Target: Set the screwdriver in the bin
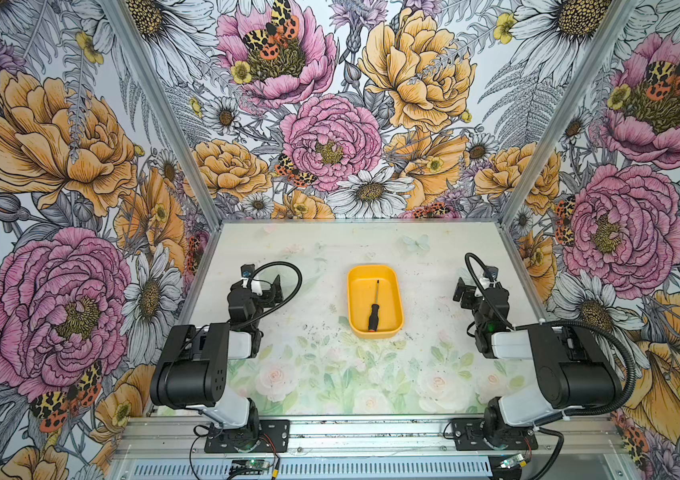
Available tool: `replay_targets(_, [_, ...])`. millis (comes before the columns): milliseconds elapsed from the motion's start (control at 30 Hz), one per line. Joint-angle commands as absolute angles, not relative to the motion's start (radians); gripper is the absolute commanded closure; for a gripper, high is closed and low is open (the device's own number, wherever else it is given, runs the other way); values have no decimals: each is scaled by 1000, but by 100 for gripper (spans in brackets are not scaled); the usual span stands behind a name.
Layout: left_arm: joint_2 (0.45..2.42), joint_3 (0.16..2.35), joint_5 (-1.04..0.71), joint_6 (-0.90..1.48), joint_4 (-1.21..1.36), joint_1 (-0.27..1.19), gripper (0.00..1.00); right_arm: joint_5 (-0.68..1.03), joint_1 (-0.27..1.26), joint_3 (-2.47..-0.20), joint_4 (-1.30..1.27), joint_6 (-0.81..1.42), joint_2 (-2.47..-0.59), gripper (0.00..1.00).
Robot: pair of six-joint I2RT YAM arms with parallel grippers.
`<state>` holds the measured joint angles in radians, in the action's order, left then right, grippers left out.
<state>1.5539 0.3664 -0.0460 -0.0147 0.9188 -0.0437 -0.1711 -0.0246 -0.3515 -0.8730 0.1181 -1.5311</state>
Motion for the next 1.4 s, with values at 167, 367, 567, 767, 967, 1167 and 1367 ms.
replay_targets(167, [1553, 379, -71, -9, 942, -49, 1, -182, -23, -370, -900, 117, -1531, 0])
replay_targets(367, [1554, 379, -72, -10, 941, -49, 1, -184, -20, -371, -900, 116, -1531, 1])
replay_targets(567, [1554, 379, -67, -12, 942, -48, 1, -184, -20, -372, -900, 117, -1531, 0])
replay_targets(767, [1552, 379, -60, -15, 940, -43, 1, -185, -20, -371, -900, 116, -1531, 1])
replay_targets(967, [1552, 380, -57, -14, 941, -41, 1, -185, -19, -372, -900, 116, -1531, 1])
replay_targets(1167, [1552, 379, -57, -16, 942, -40, 1, -185, -20, -372, -900, 116, -1531, 0])
replay_targets(1367, [1552, 379, -53, -16, 942, -40, 1, -184, -20, -371, -900, 116, -1531, 1])
